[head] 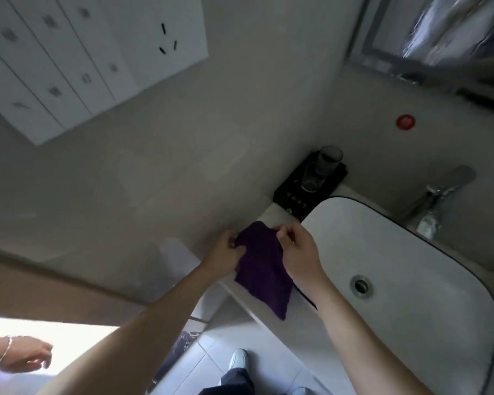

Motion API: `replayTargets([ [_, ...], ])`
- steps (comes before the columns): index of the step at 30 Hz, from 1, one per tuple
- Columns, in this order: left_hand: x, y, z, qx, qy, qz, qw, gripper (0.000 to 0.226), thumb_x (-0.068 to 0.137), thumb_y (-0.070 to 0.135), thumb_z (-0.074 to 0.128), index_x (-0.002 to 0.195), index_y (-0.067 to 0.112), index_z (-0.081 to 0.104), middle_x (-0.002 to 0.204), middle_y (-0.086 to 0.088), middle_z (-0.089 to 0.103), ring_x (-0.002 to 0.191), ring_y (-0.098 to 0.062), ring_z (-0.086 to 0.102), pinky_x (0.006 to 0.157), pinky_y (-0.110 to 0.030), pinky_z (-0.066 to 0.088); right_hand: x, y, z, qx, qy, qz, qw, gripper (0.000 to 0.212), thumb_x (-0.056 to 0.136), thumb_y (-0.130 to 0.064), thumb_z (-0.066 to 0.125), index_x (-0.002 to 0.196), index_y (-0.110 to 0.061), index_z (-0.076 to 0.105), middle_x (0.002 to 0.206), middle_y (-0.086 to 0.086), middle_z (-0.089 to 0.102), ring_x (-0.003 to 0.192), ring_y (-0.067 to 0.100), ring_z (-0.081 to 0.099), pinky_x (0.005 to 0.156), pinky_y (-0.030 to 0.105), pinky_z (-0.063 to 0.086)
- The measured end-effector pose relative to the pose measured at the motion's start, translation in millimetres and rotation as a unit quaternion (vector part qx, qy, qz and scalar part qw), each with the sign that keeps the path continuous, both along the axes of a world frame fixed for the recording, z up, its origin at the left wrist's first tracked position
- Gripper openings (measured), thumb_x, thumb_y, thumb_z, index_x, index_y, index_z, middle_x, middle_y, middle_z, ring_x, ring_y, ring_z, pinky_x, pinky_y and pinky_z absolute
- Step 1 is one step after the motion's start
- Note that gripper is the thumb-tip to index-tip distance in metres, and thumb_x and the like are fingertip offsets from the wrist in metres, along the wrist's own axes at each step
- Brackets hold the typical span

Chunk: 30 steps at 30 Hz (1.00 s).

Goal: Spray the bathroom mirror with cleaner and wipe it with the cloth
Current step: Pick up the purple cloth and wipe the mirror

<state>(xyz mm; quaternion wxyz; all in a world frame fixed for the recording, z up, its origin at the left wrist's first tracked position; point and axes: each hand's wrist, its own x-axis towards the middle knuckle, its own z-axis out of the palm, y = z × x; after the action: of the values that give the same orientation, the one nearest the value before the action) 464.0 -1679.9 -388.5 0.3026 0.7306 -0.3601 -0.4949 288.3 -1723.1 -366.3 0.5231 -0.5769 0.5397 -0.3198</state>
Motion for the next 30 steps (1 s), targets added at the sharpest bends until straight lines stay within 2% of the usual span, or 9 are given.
replayTargets([
  [3, -13, -7, 25, -0.046, -0.006, -0.007, 0.999, 0.004, 0.099, 0.011, 0.062, 0.100, 0.010, 0.067, 0.091, -0.002, 0.067, 0.080, -0.010, 0.064, 0.058, -0.008, 0.047, -16, -10, 29, -0.019, -0.014, -0.008, 1.000, 0.029, 0.104, -0.008, 0.050, 0.079, -0.019, 0.057, 0.080, -0.012, 0.070, 0.077, 0.006, 0.063, 0.074, 0.030, 0.053],
  [4, -17, -12, 35, -0.060, -0.008, -0.008, 0.998, 0.012, 0.099, 0.009, 0.063, 0.087, 0.013, 0.065, 0.081, 0.000, 0.064, 0.071, -0.004, 0.061, 0.056, -0.007, 0.044, -22, -14, 40, -0.026, -0.017, -0.013, 0.999, 0.027, 0.104, -0.007, 0.050, 0.081, -0.016, 0.058, 0.086, -0.003, 0.071, 0.083, 0.017, 0.066, 0.079, 0.041, 0.055],
  [6, -26, -23, 59, -0.082, -0.001, -0.010, 0.997, 0.023, 0.100, 0.007, 0.060, 0.078, 0.013, 0.059, 0.073, 0.000, 0.059, 0.063, -0.006, 0.057, 0.060, -0.018, 0.045, -35, -22, 60, -0.039, -0.022, -0.023, 0.999, 0.024, 0.106, -0.008, 0.049, 0.085, -0.013, 0.059, 0.096, 0.016, 0.070, 0.094, 0.035, 0.067, 0.090, 0.055, 0.056],
  [8, -35, -38, 89, -0.093, 0.029, -0.007, 0.995, 0.027, 0.102, 0.004, 0.053, 0.076, 0.011, 0.052, 0.070, -0.006, 0.052, 0.064, -0.018, 0.051, 0.061, -0.031, 0.039, -51, -29, 77, -0.050, -0.019, -0.034, 0.998, 0.024, 0.107, -0.012, 0.048, 0.085, -0.014, 0.058, 0.094, 0.015, 0.069, 0.091, 0.034, 0.066, 0.090, 0.058, 0.054],
  [15, -78, -86, 202, -0.192, 0.077, -0.041, 0.978, 0.035, 0.099, 0.006, 0.040, 0.066, 0.019, 0.041, 0.065, 0.003, 0.044, 0.057, -0.009, 0.045, 0.047, -0.020, 0.034, -105, -49, 146, -0.143, -0.030, -0.109, 0.983, 0.028, 0.107, -0.013, 0.046, 0.080, -0.014, 0.050, 0.078, 0.003, 0.057, 0.068, 0.009, 0.057, 0.067, 0.026, 0.051],
  [20, -119, -103, 265, -0.229, 0.130, -0.092, 0.960, 0.026, 0.102, 0.017, 0.040, 0.078, 0.017, 0.049, 0.077, 0.000, 0.052, 0.072, -0.014, 0.050, 0.068, -0.033, 0.037, -149, -52, 190, -0.201, 0.003, -0.155, 0.967, 0.027, 0.107, -0.026, 0.049, 0.082, -0.018, 0.055, 0.074, -0.003, 0.057, 0.059, -0.001, 0.051, 0.063, 0.028, 0.041],
  [24, -149, -115, 304, -0.252, 0.164, -0.119, 0.947, 0.015, 0.099, 0.022, 0.043, 0.091, 0.015, 0.054, 0.082, -0.001, 0.057, 0.079, -0.016, 0.054, 0.068, -0.031, 0.042, -178, -43, 214, -0.221, -0.022, -0.181, 0.958, 0.021, 0.106, -0.025, 0.053, 0.088, -0.017, 0.062, 0.077, -0.003, 0.064, 0.059, -0.001, 0.057, 0.061, 0.021, 0.046],
  [27, -172, -120, 332, -0.259, 0.229, -0.149, 0.926, 0.030, 0.095, 0.020, 0.047, 0.071, 0.017, 0.064, 0.065, 0.006, 0.064, 0.058, -0.007, 0.063, 0.051, -0.017, 0.049, -200, -31, 232, -0.248, -0.028, -0.173, 0.953, 0.019, 0.102, -0.020, 0.059, 0.087, -0.012, 0.067, 0.072, -0.004, 0.067, 0.060, 0.001, 0.060, 0.055, 0.013, 0.048],
  [30, -194, -121, 361, -0.273, 0.267, -0.212, 0.900, 0.044, 0.094, 0.014, 0.045, 0.056, 0.024, 0.066, 0.062, 0.005, 0.062, 0.054, -0.006, 0.061, 0.051, -0.017, 0.048, -221, -17, 252, -0.271, -0.023, -0.154, 0.950, 0.025, 0.102, -0.020, 0.061, 0.078, -0.017, 0.071, 0.068, -0.008, 0.065, 0.066, 0.005, 0.059, 0.067, 0.021, 0.048],
])
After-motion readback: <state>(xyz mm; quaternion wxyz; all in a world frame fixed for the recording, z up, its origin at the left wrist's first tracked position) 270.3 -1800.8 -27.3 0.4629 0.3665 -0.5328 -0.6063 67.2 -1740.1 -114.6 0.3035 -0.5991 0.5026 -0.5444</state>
